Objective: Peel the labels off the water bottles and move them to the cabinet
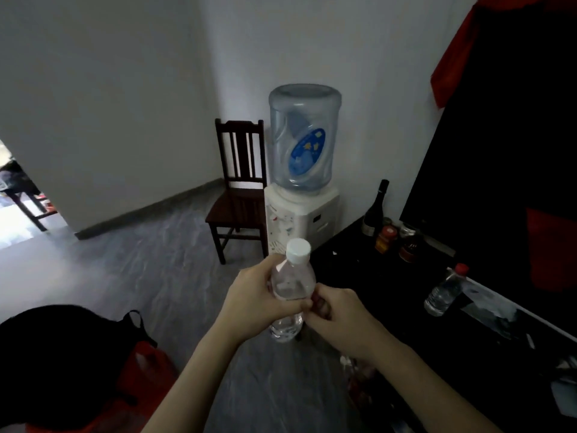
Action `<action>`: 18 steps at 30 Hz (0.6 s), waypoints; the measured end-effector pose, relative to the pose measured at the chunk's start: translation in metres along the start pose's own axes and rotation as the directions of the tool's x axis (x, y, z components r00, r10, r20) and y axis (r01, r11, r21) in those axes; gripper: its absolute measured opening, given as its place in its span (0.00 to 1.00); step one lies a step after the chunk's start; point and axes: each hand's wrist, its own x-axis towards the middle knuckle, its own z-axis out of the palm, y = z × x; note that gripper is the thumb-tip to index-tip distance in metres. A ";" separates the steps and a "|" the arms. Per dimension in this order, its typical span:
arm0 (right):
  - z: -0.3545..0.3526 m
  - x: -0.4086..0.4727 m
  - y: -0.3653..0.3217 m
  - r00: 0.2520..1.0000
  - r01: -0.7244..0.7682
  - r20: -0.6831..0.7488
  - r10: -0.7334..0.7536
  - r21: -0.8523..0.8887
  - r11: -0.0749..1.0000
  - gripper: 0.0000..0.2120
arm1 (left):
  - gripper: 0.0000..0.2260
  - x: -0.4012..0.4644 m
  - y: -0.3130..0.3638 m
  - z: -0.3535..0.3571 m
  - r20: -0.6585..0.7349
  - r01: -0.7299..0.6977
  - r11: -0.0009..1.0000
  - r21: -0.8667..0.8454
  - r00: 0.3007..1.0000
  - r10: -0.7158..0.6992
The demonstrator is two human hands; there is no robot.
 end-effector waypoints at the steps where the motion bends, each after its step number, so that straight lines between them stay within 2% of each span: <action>1: 0.001 0.012 0.001 1.000 -0.012 -0.016 0.012 -0.012 1.000 0.04 | 0.24 0.015 -0.008 -0.004 0.020 -0.013 1.000 -0.005 1.000 0.013; 9: -0.006 0.073 0.026 0.964 -0.188 -0.185 0.191 0.034 0.982 0.09 | 0.22 0.122 -0.051 0.011 0.217 -0.085 0.993 -0.076 0.971 0.100; 14: -0.029 0.092 0.062 0.913 -0.305 -0.268 0.308 0.056 0.951 0.10 | 0.30 0.184 -0.067 0.054 0.325 -0.114 0.987 -0.115 0.934 0.146; 18: -0.052 0.109 0.101 0.871 -0.379 -0.312 0.380 0.064 0.923 0.09 | 0.27 0.233 -0.073 0.093 0.422 -0.142 0.978 -0.153 0.886 0.195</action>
